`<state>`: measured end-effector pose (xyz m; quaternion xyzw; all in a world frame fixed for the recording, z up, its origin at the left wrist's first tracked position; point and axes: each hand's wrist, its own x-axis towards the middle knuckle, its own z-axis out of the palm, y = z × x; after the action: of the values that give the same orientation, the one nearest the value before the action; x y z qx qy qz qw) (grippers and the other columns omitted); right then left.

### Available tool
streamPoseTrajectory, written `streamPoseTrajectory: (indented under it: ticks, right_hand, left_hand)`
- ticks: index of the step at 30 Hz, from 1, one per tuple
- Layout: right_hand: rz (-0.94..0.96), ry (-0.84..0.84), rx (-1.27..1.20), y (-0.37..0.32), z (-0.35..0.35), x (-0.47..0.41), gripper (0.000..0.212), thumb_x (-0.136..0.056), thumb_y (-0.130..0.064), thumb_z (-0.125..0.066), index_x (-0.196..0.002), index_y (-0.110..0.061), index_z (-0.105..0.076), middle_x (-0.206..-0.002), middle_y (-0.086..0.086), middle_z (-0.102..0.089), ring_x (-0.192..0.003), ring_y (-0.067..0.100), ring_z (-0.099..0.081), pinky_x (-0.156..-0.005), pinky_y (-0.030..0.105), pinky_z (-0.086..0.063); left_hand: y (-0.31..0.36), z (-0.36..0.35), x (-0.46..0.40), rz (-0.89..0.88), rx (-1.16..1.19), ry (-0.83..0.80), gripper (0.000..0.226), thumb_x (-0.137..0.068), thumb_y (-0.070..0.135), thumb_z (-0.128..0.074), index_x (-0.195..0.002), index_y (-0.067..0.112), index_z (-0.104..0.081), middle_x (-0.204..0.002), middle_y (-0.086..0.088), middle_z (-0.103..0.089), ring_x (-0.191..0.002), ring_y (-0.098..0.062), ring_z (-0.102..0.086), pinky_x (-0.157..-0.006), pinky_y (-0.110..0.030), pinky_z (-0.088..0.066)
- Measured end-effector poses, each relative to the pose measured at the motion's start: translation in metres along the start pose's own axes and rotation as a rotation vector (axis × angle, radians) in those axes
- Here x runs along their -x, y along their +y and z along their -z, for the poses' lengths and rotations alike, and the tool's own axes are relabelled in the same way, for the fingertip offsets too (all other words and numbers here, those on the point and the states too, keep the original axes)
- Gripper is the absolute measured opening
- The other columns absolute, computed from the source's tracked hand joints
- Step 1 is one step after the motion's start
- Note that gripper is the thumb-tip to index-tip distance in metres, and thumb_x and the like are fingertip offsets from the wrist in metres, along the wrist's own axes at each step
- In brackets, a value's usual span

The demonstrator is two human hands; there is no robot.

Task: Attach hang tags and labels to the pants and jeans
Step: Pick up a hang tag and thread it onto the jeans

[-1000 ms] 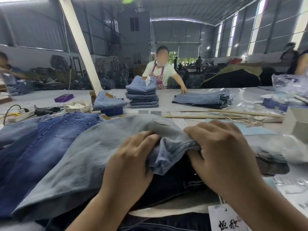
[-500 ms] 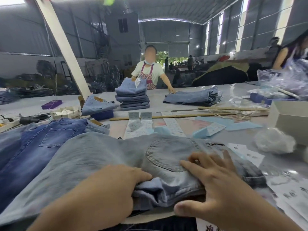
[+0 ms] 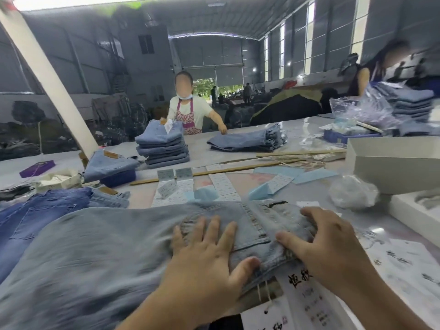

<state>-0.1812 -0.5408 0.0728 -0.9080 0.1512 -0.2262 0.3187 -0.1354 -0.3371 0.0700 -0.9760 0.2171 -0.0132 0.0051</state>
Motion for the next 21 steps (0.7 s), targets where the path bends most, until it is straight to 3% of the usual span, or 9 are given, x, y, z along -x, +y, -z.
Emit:
streamPoseTrajectory:
  ticks: [2, 4, 6, 8, 11, 13, 15, 18, 21]
  right_hand:
    - [0.155, 0.143, -0.102, -0.009, -0.001, 0.0, 0.055, -0.076, -0.035, -0.08, -0.125, -0.019, -0.057, -0.103, -0.007, -0.057, -0.098, 0.015, -0.054, -0.085, 0.03, -0.046]
    - [0.334, 0.252, -0.129, -0.025, -0.001, 0.002, 0.046, -0.074, -0.008, -0.081, -0.115, -0.015, -0.063, -0.091, -0.004, -0.062, -0.081, 0.012, -0.057, -0.076, 0.034, -0.053]
    - [0.517, 0.358, -0.13, -0.044, -0.005, 0.006, 0.044, -0.071, 0.005, -0.074, -0.109, -0.016, -0.065, -0.09, -0.004, -0.066, -0.078, 0.008, -0.051, -0.072, 0.034, -0.049]
    - [0.728, 0.376, -0.135, -0.064, -0.014, 0.015, 0.042, -0.074, 0.0, -0.065, -0.11, -0.022, -0.061, -0.093, -0.007, -0.068, -0.08, 0.01, -0.051, -0.073, 0.033, -0.042]
    - [0.989, 0.36, -0.07, -0.09, -0.031, 0.029, 0.023, -0.09, -0.014, -0.048, -0.103, -0.02, -0.065, -0.08, -0.006, -0.066, -0.074, 0.019, -0.059, -0.073, 0.036, -0.046]
    - [1.033, 0.386, -0.021, -0.099, -0.038, 0.033, 0.022, -0.092, -0.016, -0.049, -0.093, -0.018, -0.071, -0.073, -0.005, -0.063, -0.069, 0.02, -0.058, -0.071, 0.034, -0.049]
    - [1.033, 0.361, -0.019, -0.099, -0.041, 0.034, 0.019, -0.088, -0.017, -0.053, -0.092, -0.017, -0.072, -0.073, -0.005, -0.064, -0.069, 0.021, -0.059, -0.073, 0.034, -0.051]
    - [0.968, 0.348, -0.129, -0.089, -0.037, 0.034, 0.015, -0.084, -0.021, -0.062, -0.091, -0.014, -0.074, -0.082, -0.006, -0.069, -0.077, 0.019, -0.062, -0.081, 0.035, -0.049]
    - [0.813, 0.428, -0.24, -0.076, -0.025, 0.034, 0.019, -0.086, -0.025, -0.059, -0.087, -0.011, -0.072, -0.088, -0.006, -0.067, -0.086, 0.015, -0.057, -0.086, 0.028, -0.046]
  left_hand:
    - [-0.009, 0.007, -0.004, -0.01, 0.073, -0.064, 0.097, -0.06, 0.093, 0.007, -0.149, 0.053, 0.005, -0.163, 0.017, 0.006, -0.149, -0.009, 0.01, -0.118, -0.052, 0.013]
    - [-0.014, 0.028, -0.005, 0.008, 0.367, -0.106, 0.086, -0.063, 0.097, -0.008, -0.137, 0.06, -0.033, -0.152, 0.019, -0.035, -0.141, -0.007, -0.031, -0.117, -0.048, -0.025]
    - [-0.015, 0.051, -0.007, 0.076, 0.851, 0.012, 0.067, -0.067, 0.093, -0.029, -0.1, 0.047, -0.067, -0.107, 0.024, -0.066, -0.106, -0.005, -0.061, -0.084, -0.033, -0.051]
    - [-0.019, 0.067, -0.009, 0.102, 1.113, 0.113, 0.058, -0.064, 0.08, -0.046, -0.08, 0.032, -0.073, -0.085, 0.013, -0.073, -0.094, -0.013, -0.067, -0.077, -0.031, -0.046]
    - [-0.027, 0.071, 0.0, 0.018, 1.447, 0.019, 0.046, -0.072, 0.064, -0.072, -0.084, 0.02, -0.072, -0.078, -0.002, -0.063, -0.078, -0.022, -0.06, -0.078, -0.032, -0.047]
    - [-0.032, 0.066, 0.007, 0.028, 1.565, 0.03, 0.018, -0.085, 0.033, -0.066, -0.076, 0.017, -0.071, -0.07, -0.008, -0.058, -0.064, -0.02, -0.057, -0.06, -0.031, -0.048]
    - [-0.038, 0.056, 0.012, 0.103, 1.612, 0.067, 0.02, -0.084, 0.006, -0.061, -0.066, 0.013, -0.068, -0.06, -0.008, -0.055, -0.05, -0.017, -0.053, -0.044, -0.023, -0.041]
    - [-0.037, 0.043, 0.016, 0.021, 1.687, 0.083, 0.007, -0.074, 0.008, -0.064, -0.07, 0.011, -0.069, -0.061, -0.008, -0.058, -0.048, -0.014, -0.052, -0.042, -0.02, -0.039]
    - [-0.037, 0.03, 0.018, 0.017, 1.64, 0.159, 0.021, -0.072, 0.02, -0.063, -0.083, 0.005, -0.073, -0.076, -0.016, -0.068, -0.056, -0.017, -0.061, -0.051, -0.021, -0.049]
